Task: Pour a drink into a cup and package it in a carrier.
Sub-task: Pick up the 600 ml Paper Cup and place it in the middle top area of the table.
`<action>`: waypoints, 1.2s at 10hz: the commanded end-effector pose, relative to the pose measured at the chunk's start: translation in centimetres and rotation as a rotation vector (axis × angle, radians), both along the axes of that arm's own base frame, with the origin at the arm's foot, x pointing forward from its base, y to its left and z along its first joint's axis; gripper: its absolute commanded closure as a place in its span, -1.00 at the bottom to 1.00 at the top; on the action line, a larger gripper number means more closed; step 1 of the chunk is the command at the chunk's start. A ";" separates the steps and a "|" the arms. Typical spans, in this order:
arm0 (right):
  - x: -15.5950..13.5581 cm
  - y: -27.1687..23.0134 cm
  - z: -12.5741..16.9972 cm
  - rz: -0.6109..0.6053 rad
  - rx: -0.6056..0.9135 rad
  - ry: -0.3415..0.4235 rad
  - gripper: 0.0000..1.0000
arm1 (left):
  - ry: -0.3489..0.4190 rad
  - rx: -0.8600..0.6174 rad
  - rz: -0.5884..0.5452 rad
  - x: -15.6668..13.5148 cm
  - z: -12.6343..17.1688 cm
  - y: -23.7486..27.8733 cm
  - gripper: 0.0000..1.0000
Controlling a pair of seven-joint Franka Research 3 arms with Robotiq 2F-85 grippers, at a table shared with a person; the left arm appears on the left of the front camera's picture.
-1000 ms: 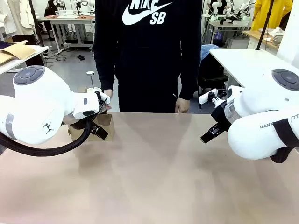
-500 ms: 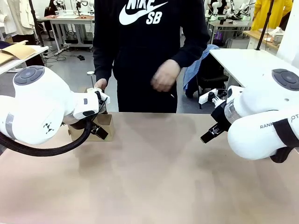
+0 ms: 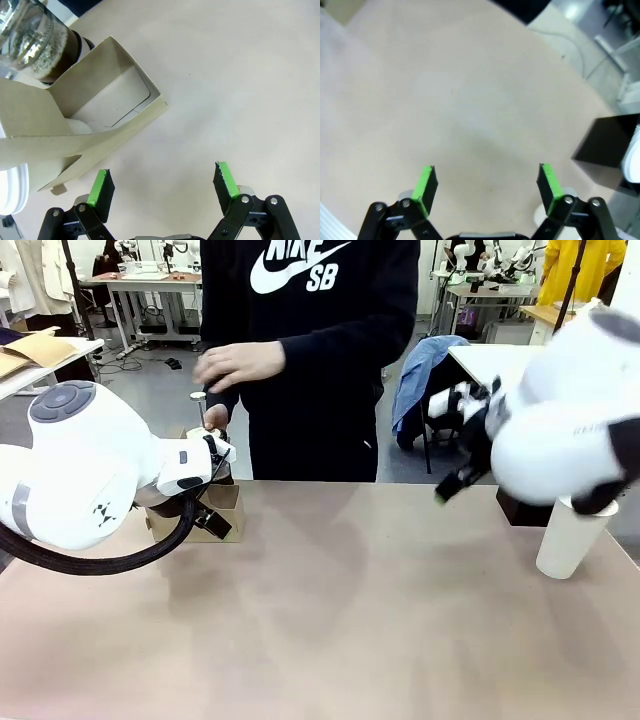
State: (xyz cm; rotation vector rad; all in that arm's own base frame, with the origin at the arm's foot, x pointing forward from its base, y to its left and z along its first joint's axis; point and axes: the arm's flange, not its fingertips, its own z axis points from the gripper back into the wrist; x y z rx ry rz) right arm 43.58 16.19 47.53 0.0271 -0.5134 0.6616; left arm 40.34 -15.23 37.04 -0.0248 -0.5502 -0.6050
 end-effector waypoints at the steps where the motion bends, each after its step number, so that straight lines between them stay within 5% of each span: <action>1: 3.4 -3.2 5.6 0.118 0.039 0.055 -1.00 | 0.000 0.000 0.001 0.0 0.0 0.0 -1.00; 3: 5.6 -8.9 8.7 0.343 0.130 0.024 -1.00 | 0.000 0.000 0.001 0.0 0.0 0.0 -1.00; 6: 5.4 -19.9 8.7 0.534 0.328 -0.067 -1.00 | 0.000 0.000 0.001 0.0 0.0 0.0 -1.00; 9: 4.6 -30.9 4.0 0.626 0.553 -0.193 -1.00 | 0.000 0.000 0.001 0.0 0.0 0.0 -1.00; 12: 5.3 -34.4 -1.6 0.639 0.650 -0.231 -1.00 | 0.000 0.000 0.001 0.0 0.0 0.0 -1.00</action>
